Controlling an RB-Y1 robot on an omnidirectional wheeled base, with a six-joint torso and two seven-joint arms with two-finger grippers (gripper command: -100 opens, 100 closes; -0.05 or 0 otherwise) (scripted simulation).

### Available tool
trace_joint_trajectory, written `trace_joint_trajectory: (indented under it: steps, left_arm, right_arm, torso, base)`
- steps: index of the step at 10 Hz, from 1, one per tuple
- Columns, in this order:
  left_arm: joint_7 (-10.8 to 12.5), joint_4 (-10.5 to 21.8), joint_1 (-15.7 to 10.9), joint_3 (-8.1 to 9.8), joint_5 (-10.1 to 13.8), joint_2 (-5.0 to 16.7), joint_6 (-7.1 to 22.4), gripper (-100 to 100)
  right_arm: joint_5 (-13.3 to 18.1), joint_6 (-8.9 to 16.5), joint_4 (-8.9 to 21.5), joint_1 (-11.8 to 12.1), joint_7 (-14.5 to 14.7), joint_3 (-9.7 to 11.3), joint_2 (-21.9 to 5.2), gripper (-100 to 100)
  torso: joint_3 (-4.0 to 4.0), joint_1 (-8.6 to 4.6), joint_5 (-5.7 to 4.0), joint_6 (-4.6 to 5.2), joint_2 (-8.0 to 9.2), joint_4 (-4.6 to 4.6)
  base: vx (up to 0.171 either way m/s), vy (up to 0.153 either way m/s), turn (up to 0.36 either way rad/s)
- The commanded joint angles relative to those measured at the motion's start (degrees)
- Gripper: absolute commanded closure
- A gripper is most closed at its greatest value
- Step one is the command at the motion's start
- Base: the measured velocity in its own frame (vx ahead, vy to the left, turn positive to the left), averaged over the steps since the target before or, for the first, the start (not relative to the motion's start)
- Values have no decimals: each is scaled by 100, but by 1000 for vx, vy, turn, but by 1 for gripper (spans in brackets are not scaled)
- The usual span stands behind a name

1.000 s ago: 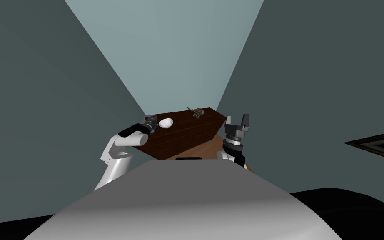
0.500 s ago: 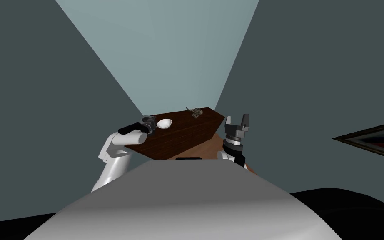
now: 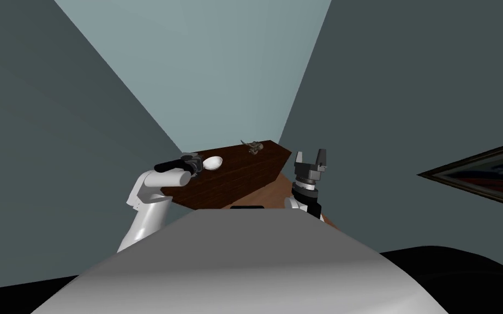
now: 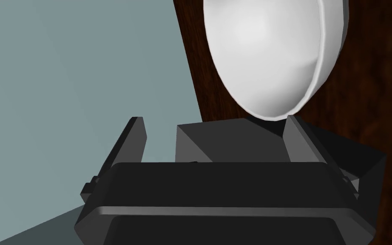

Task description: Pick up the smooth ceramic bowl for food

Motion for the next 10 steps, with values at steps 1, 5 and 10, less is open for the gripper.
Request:
trace_joint_trajectory:
  steps: [1, 5, 10]
  left_arm:
    - [7, 26, -28, 13, 13, 17, 284, -100]
    - [101, 96, -201, 145, 129, 144, 907, -100]
    - [146, 131, -278, 204, 186, 203, 1568, -100]
  right_arm:
    - [0, 0, 0, 0, 0, 0, 0, 0]
    - [0, 0, 0, 0, 0, 0, 0, 0]
    - [0, 0, 0, 0, 0, 0, 0, 0]
  torso:
    - [0, 0, 0, 0, 0, 0]
    - [1, 0, 0, -1, 1, 0]
    - [-1, 1, 0, -1, -1, 0]
  base:
    - [6, 1, 16]
    - [11, 0, -79]
    - [14, 2, -47]
